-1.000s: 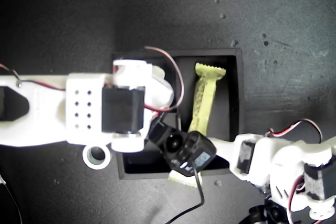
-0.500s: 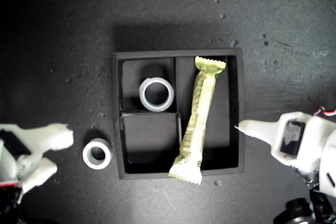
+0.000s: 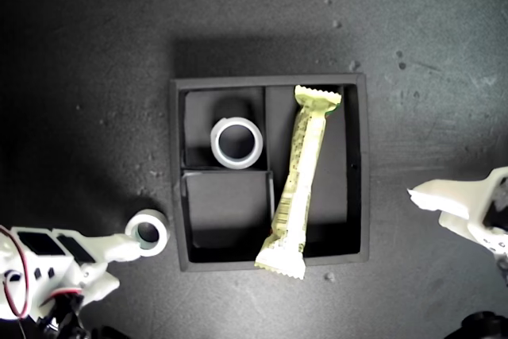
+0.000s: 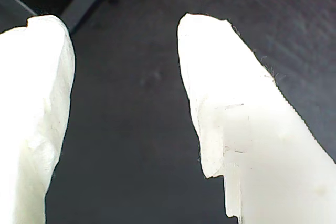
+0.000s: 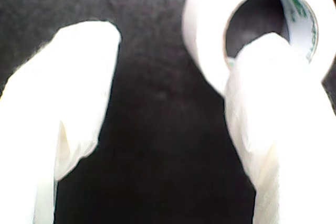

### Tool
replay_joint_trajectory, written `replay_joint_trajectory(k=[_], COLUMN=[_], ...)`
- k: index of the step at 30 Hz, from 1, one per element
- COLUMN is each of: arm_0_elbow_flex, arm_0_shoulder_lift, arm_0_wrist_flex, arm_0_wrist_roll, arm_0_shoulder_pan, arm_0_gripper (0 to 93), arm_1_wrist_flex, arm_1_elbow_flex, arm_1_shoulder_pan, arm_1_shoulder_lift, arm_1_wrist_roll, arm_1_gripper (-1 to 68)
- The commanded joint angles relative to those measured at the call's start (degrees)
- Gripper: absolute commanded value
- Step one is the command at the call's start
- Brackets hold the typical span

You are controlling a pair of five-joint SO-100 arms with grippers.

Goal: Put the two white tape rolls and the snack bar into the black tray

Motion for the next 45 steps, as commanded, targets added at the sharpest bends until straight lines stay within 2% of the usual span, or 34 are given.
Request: replay_joint_trajectory(k=[1,13,25,31,38,41,45], arm_0_elbow_flex=[0.0,0.1,-0.2,-0.2,0.2,-0.1,-5.8], arm_0_shoulder_lift=[-0.9,-4.8,-9.1,-12.3,-14.0,-9.0,-1.2], arm_0_wrist_flex=[-3.5,-6.9,-7.3,-7.5,-7.1,-2.5,11.6], arm_0_wrist_roll=[1.2,2.9,1.1,-1.8,-2.7,-1.5,0.2], arm_0_shoulder_pan=[-0.6,-2.5,-2.9,-2.8,-5.1,-6.1,-7.0], arm_0_gripper=[15.2,15.2,14.4,10.8,1.6,0.0,0.0], arm_1_wrist_flex=[0.1,0.0,0.0,0.0,0.0,0.0,0.1], arm_1_elbow_flex=[0.4,3.5,3.5,3.5,4.1,3.3,2.6], arm_1_shoulder_pan=[0.0,-0.3,-0.6,-0.5,-0.7,-0.8,-0.8], arm_1_shoulder_lift=[3.1,3.1,3.1,3.0,3.0,3.1,5.0], arm_1_wrist_roll=[0.8,1.4,1.4,1.5,2.1,2.2,2.4], arm_1_gripper=[12.3,12.2,12.2,12.2,12.0,11.6,10.5])
